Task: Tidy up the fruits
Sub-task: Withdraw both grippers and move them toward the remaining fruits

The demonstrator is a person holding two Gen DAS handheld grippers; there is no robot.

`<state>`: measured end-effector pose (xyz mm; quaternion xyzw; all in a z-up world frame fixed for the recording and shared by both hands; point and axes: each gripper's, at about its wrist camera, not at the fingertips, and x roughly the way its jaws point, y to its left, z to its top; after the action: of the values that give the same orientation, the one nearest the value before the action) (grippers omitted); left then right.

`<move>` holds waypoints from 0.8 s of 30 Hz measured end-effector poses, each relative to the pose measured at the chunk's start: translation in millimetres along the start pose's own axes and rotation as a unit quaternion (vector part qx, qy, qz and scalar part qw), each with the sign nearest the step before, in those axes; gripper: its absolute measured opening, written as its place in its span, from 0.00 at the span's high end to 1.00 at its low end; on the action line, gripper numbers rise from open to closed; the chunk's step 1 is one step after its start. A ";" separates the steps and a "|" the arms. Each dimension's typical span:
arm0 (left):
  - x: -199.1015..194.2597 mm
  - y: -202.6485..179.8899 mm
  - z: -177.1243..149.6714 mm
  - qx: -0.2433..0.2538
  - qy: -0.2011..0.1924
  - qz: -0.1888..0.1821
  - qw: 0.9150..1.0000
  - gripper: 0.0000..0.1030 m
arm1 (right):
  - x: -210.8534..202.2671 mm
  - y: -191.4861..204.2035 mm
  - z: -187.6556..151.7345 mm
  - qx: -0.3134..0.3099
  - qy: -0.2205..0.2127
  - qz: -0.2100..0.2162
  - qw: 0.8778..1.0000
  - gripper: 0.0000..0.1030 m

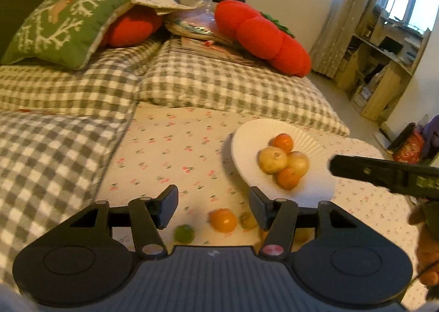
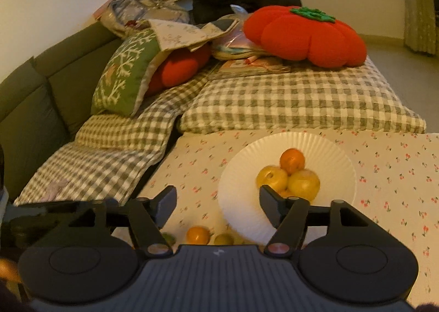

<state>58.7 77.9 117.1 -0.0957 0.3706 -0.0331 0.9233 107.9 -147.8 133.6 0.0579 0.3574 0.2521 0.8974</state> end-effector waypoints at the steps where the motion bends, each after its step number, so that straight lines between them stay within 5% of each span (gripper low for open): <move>1: -2.1 3.5 -2.8 -0.003 0.004 0.008 1.000 0.49 | -2.0 4.0 -3.3 -0.001 0.004 0.002 1.000 0.32; 9: -9.4 23.8 -19.1 -0.057 0.032 0.018 0.998 0.47 | -9.3 19.6 -22.9 -0.008 0.024 0.010 1.000 0.25; 16: -8.0 18.2 -36.1 -0.046 0.047 0.041 0.997 0.42 | -8.7 7.9 -39.1 0.045 0.049 0.006 0.998 0.25; 24: -14.7 7.1 -46.1 -0.004 0.025 0.086 0.996 0.34 | -20.2 10.5 -56.3 0.033 0.038 -0.021 0.999 0.25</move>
<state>16.2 79.8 93.0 -0.0660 0.4005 0.0458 0.9128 53.3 -153.0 107.4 0.0703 0.4006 0.2231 0.8859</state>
